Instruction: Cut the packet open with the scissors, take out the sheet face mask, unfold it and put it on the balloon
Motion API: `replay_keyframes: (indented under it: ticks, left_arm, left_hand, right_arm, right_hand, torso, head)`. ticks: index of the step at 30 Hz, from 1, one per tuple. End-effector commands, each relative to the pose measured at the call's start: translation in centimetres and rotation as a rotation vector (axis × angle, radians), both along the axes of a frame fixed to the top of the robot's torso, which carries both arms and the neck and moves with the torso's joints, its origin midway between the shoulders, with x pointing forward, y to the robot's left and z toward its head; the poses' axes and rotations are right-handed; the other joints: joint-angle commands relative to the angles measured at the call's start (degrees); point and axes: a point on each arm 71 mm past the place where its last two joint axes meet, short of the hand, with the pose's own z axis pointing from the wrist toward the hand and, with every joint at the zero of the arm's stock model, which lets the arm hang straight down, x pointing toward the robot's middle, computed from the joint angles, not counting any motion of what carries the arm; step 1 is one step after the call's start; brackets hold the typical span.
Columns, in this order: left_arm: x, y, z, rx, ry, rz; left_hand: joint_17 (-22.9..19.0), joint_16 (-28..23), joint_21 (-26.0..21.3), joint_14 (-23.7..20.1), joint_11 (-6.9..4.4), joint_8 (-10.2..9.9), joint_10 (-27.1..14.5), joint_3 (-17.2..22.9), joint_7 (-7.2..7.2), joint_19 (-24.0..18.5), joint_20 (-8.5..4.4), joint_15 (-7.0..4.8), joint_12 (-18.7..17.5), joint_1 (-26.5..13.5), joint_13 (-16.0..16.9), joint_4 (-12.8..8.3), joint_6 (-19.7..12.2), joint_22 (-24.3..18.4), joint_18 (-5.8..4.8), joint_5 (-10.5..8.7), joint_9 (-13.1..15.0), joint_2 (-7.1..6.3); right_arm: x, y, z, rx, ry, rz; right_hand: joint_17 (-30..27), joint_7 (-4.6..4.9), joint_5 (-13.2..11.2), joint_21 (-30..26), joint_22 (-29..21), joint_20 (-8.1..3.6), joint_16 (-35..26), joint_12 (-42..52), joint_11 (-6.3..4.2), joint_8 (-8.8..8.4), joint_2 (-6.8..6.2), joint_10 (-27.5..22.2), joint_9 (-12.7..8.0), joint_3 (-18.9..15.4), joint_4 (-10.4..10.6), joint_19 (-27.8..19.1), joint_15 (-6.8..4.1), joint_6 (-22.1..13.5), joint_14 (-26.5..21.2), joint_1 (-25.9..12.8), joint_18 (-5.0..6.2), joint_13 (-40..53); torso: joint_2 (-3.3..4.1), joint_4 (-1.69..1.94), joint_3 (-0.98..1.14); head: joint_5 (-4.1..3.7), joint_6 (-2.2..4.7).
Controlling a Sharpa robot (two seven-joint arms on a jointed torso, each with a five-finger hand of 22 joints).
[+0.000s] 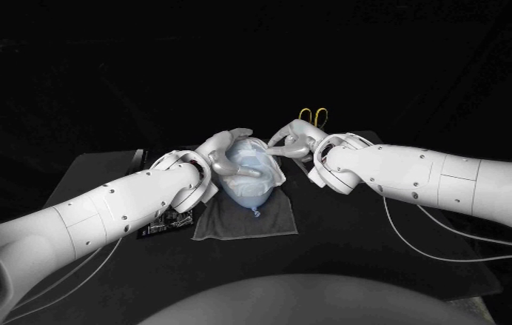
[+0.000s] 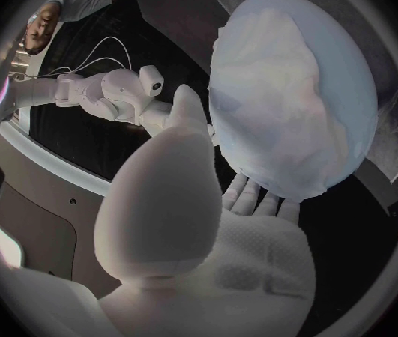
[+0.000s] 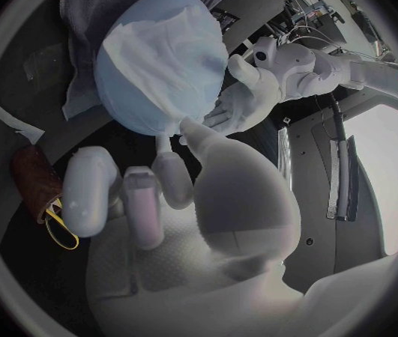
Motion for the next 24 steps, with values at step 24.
replay_keyframes:
  ticks: [24]
  left_arm:
    - [-0.2,0.1,-0.4,0.044,0.001,-0.029]
  left_hand:
    - [-0.1,-0.7,0.0,-0.3,-0.49,0.4,-0.1,2.9,3.63,0.1,-0.15,-0.8,-0.6,2.9,0.0,-0.1,1.2,0.0,-0.33,-0.19,0.3,0.64]
  right_arm:
    - [0.4,1.6,-0.1,-0.009,-0.002,0.012]
  right_hand:
    - [15.1,0.14,-0.2,-1.6,9.6,0.07,0.2,-0.7,0.15,-0.3,0.37,-0.5,-0.4,-0.7,0.7,1.3,0.34,-0.4,6.1,-0.3,0.09,2.7]
  torso:
    - [-0.06,-0.05,0.06]
  head:
    - [0.41,0.0]
